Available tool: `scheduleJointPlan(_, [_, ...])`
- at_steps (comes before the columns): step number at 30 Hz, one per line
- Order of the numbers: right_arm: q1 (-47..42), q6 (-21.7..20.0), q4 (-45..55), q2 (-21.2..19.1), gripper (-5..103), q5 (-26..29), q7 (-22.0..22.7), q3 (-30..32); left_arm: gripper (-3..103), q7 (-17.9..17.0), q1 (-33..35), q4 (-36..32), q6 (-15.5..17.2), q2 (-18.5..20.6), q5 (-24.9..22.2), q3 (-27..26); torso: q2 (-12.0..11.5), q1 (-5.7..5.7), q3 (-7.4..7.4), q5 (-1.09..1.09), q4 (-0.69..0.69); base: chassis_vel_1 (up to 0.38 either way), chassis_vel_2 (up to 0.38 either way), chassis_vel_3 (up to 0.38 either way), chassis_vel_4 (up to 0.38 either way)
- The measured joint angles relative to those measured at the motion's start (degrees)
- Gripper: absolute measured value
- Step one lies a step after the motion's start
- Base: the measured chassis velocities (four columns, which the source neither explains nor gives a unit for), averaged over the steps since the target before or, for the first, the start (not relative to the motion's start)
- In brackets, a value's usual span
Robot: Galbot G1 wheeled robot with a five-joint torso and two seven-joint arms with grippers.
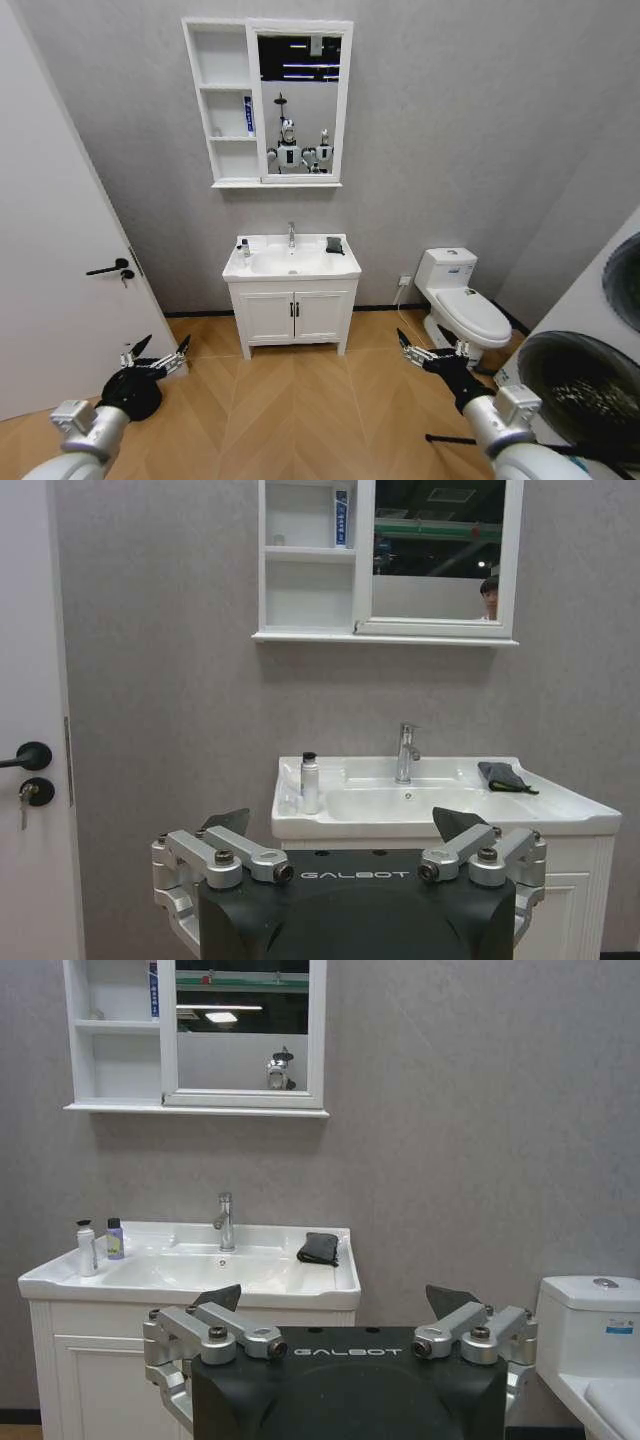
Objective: Move facial cleanser and shampoo from washbasin to cabinet, then wipe washbasin with towel.
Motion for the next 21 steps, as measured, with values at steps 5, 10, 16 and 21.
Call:
scheduleJointPlan(5, [0.10,-0.89,-0.19,0.06,100,-0.20,0.21,0.19,100,0.00,-0.08,0.67,0.06,0.01,1.64,0.01,0.00,0.00,0.00,0.00,0.00,0.000,0.000,0.000,0.000])
scheduleJointPlan(10, [0.13,-0.89,-0.51,0.09,100,-0.29,0.22,0.20,100,0.01,-0.22,0.87,0.06,0.07,1.67,-0.17,0.00,0.00,0.00,0.00,0.00,0.000,0.000,0.000,0.000])
scheduleJointPlan(16, [-0.34,-0.61,-0.76,0.90,100,-0.67,-0.17,0.29,100,0.02,-0.53,1.00,0.06,0.23,1.59,-0.16,0.01,-0.01,-0.01,0.00,0.00,0.000,0.000,0.000,0.000])
scheduleJointPlan(21, [-0.60,-0.41,-0.69,1.62,100,-1.15,-0.52,0.09,100,0.02,-0.70,0.96,0.05,0.25,1.59,0.05,0.01,-0.03,-0.01,-0.01,-0.01,-0.084,0.087,0.073,-0.099])
